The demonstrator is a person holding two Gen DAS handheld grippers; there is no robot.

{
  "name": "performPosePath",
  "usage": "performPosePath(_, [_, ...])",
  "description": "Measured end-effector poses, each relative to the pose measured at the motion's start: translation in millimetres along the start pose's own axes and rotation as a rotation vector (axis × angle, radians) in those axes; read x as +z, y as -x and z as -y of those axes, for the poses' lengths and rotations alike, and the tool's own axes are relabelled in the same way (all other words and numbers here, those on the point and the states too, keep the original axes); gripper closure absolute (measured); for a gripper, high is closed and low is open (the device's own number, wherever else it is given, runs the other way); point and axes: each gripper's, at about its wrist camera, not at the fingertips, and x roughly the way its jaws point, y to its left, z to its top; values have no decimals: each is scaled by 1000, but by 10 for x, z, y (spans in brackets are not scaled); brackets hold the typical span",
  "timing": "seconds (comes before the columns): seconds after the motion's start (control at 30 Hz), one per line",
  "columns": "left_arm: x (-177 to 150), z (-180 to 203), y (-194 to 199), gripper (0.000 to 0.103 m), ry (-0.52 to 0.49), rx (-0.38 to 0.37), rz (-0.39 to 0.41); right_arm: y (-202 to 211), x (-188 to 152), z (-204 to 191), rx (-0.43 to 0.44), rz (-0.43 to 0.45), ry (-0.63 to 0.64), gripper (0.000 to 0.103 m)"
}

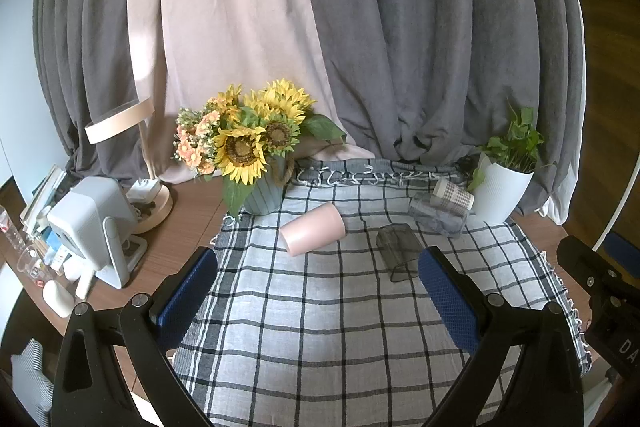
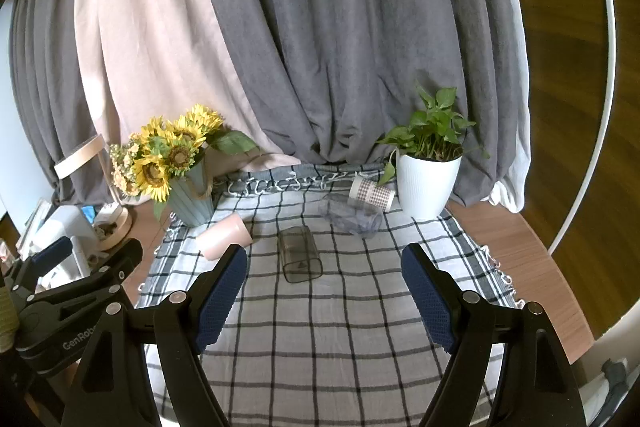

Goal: Flip cup upside down

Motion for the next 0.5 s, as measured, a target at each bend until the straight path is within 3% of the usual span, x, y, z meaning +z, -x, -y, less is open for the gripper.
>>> performPosePath(0.5, [1,16,-5,0,-1,1,1,-4,7,7,-1,2,-1,24])
